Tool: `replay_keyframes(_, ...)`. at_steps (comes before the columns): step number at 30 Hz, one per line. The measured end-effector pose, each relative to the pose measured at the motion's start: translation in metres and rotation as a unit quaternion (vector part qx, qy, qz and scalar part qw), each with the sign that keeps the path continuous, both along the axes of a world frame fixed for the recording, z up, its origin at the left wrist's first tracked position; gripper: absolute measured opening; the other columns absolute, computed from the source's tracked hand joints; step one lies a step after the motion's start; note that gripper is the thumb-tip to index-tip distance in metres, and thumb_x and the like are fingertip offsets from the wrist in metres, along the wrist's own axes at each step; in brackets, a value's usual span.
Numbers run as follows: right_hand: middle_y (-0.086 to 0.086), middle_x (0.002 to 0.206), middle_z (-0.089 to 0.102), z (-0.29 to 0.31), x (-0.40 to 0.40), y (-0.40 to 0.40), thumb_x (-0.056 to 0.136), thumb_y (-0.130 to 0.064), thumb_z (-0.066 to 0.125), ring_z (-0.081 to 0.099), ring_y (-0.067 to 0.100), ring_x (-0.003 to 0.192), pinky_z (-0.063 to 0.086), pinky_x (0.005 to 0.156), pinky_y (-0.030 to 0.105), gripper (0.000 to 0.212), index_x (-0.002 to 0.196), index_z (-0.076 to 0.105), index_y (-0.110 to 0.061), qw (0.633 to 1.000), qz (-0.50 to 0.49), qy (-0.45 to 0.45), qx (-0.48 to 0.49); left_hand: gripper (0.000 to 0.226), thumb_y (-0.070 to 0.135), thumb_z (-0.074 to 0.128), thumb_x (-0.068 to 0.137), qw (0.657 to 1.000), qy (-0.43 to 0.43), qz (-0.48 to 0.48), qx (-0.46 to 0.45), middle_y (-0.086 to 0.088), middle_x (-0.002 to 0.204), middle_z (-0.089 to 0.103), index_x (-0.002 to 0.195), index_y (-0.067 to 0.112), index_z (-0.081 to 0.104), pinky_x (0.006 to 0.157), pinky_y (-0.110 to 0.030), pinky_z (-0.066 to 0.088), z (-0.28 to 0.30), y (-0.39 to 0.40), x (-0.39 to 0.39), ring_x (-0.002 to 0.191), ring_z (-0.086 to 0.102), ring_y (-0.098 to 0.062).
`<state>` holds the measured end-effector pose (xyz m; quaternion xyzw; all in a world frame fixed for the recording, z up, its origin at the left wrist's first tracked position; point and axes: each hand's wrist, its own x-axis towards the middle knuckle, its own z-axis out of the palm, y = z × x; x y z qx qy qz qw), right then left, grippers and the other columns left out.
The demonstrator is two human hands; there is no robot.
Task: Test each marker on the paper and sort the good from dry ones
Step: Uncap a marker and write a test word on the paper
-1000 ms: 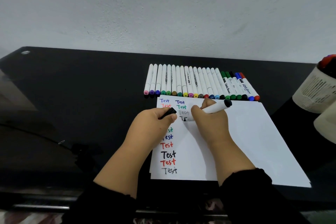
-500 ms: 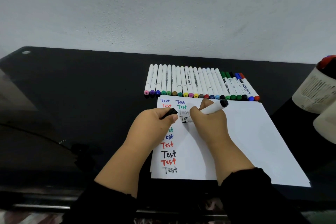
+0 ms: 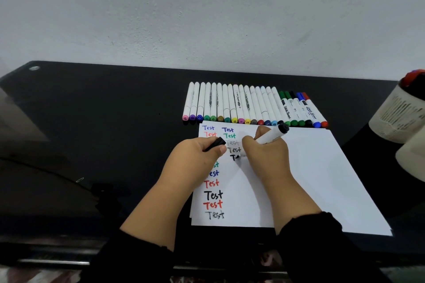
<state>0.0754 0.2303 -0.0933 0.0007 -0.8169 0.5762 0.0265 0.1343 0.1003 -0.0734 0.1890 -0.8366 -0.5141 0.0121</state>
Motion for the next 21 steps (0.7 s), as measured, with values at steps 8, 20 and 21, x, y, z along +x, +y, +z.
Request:
replay_keyframes(8,-0.004,0.054,0.026,0.001,0.0005,0.0009,0.081,-0.007,0.055,0.027,0.014,0.052,0.023,0.052,0.027,0.041,0.058,0.023,-0.018,1.0,-0.012,0.005,0.007,0.031,0.035,0.058,0.091,1.0,0.001,0.001,-0.005,0.024,0.07,0.051,0.121,0.031,0.061,0.04,0.001,0.033,0.0019,0.001,0.0011,0.058,0.05,0.007)
replay_keyframes(20,-0.004,0.053,0.025,0.0032,0.0012,0.0018,0.079,-0.005,0.053,0.025,0.014,0.051,0.022,0.052,0.027,0.04,0.058,0.022,-0.019,0.999,-0.033,0.001,0.003,0.031,0.036,0.058,0.09,1.0,-0.003,-0.004,-0.012,0.023,0.071,0.054,0.12,0.032,0.061,0.041,0.001,0.034,0.0042,0.0022,0.0038,0.056,0.052,0.008)
replay_keyframes(21,-0.005,0.053,0.025,0.0036,0.0013,0.0019,0.079,-0.005,0.053,0.025,0.013,0.05,0.022,0.051,0.026,0.04,0.058,0.022,-0.019,0.999,-0.036,0.001,0.005,0.031,0.036,0.058,0.09,1.0,-0.004,-0.006,-0.013,0.023,0.072,0.054,0.12,0.032,0.061,0.042,0.0,0.035,0.0043,0.0021,0.0038,0.058,0.051,0.007)
